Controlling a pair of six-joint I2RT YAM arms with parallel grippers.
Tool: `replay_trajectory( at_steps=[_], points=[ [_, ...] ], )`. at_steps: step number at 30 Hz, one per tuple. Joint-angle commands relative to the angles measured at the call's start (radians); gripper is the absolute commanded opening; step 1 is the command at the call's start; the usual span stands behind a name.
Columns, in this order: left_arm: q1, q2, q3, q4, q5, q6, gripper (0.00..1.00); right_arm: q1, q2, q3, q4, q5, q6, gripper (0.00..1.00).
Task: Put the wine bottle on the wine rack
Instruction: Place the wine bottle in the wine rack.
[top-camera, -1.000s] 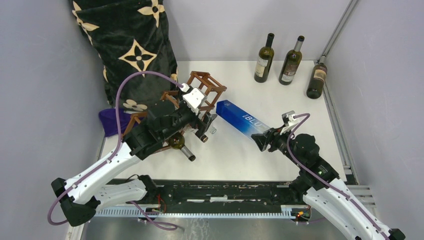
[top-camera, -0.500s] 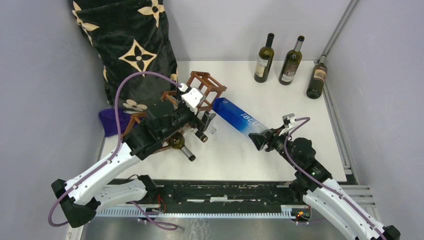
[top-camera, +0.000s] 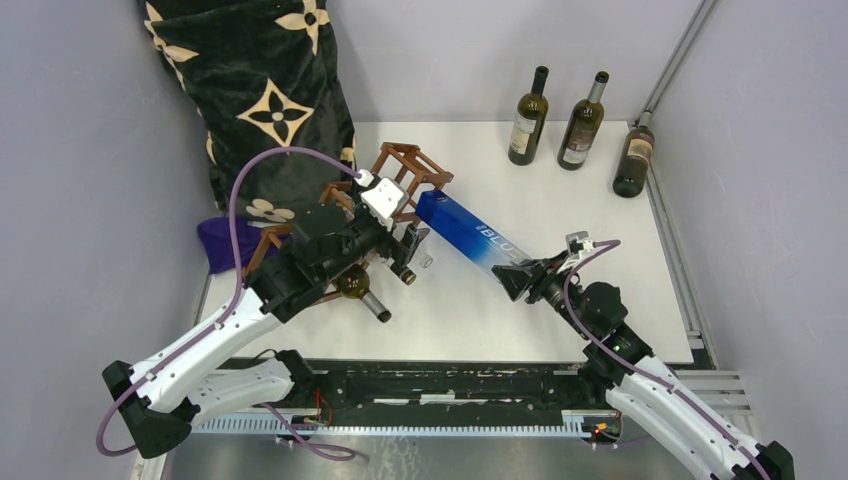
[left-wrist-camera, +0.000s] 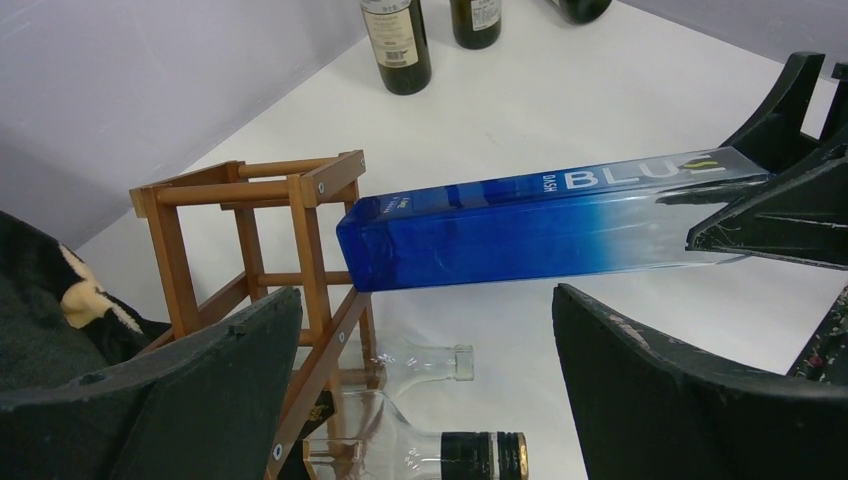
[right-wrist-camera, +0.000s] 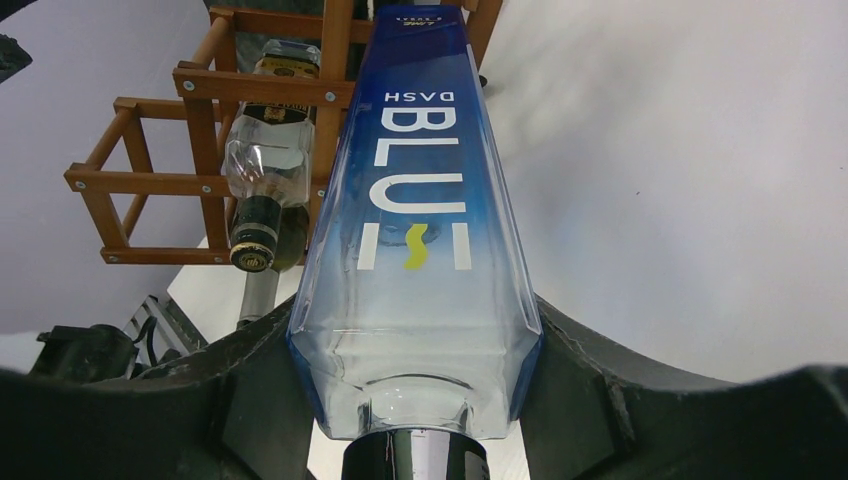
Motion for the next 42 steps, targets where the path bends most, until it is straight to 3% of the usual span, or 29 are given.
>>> replay_trajectory(
  at_steps=[1, 22, 42],
  points=[
    [0.005, -0.022, -0.004, 0.057, -0.015, -0.026, 1.00, -0.002, -0.050, 0.023, 0.421, 0.024, 0.065, 0.00],
    [0.008, -0.031, -0.024, 0.060, -0.031, -0.019, 1.00, -0.017, 0.102, -0.093, 0.763, -0.003, 0.172, 0.00],
    [0.009, -0.044, -0.036, 0.065, -0.038, -0.009, 1.00, -0.031, 0.314, -0.102, 1.005, -0.030, 0.275, 0.00]
  ],
)
